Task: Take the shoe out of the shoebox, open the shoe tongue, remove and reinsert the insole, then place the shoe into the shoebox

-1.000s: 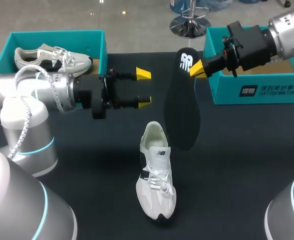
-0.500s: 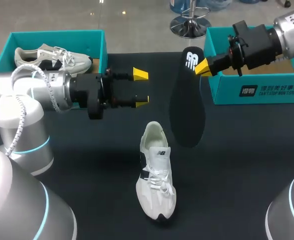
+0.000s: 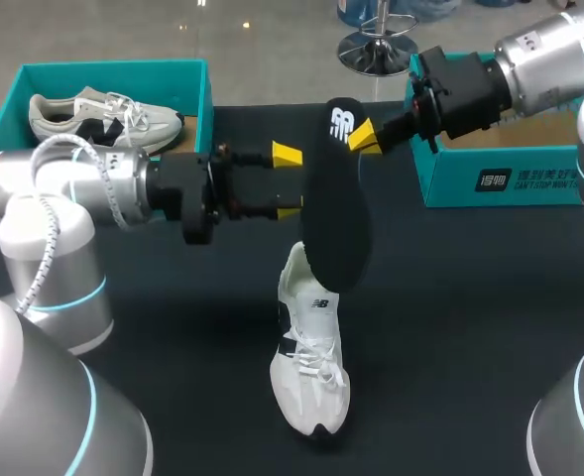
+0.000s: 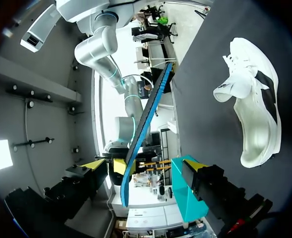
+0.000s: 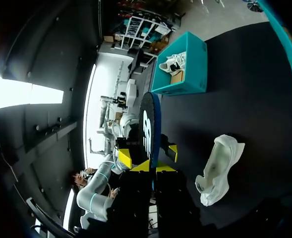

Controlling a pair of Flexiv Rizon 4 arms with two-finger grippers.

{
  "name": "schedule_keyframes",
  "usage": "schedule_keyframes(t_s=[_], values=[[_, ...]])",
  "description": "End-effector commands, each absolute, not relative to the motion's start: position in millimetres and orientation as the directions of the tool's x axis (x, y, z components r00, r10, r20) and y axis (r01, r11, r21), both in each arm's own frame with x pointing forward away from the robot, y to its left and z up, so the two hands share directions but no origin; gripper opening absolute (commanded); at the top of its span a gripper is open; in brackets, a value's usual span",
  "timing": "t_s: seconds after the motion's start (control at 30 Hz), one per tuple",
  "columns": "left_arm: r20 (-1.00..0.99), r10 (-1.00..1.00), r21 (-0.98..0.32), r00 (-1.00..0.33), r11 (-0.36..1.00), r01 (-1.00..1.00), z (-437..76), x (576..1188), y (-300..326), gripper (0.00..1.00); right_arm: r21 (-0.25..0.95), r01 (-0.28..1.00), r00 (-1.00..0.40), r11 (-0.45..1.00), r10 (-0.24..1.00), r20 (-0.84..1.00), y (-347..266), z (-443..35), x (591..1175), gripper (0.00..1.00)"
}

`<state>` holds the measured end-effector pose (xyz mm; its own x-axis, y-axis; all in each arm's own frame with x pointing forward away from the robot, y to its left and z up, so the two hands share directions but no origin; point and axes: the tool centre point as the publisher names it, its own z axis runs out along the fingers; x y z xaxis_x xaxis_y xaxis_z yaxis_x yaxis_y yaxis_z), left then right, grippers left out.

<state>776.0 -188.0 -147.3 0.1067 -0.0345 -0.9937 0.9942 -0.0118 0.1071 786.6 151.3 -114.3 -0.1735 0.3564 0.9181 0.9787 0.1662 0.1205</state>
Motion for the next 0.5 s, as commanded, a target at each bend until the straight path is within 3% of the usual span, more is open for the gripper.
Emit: schedule_keyframes(t_s=[0.03, 0.33, 0.37, 0.4, 0.43, 0.5], values=[[-0.993, -0.035, 0.113, 0.112, -0.007, 0.994, -150, 775, -193, 1.0, 0.112, 0.973, -0.179, 0.202, 0.347, 0.921, 175, -117, 801, 0.0], [-0.993, -0.032, 0.11, 0.109, -0.02, 0.994, -153, 778, -199, 1.0, 0.12, 0.966, -0.193, 0.23, 0.328, 0.925, 198, -119, 805, 0.0], [-0.994, -0.034, 0.108, 0.107, -0.023, 0.994, -153, 778, -199, 0.96, 0.12, 0.966, -0.191, 0.228, 0.322, 0.927, 198, -121, 805, 0.0], [-0.994, -0.034, 0.106, 0.105, -0.025, 0.994, -153, 778, -199, 0.74, 0.12, 0.967, -0.19, 0.227, 0.321, 0.928, 199, -123, 806, 0.0], [-0.994, -0.035, 0.105, 0.104, -0.026, 0.994, -153, 778, -199, 0.44, 0.119, 0.967, -0.188, 0.224, 0.316, 0.93, 199, -124, 806, 0.0], [-0.994, -0.037, 0.105, 0.104, -0.026, 0.994, -153, 778, -200, 0.04, 0.12, 0.968, -0.187, 0.22, 0.314, 0.931, 199, -127, 806, 0.0]])
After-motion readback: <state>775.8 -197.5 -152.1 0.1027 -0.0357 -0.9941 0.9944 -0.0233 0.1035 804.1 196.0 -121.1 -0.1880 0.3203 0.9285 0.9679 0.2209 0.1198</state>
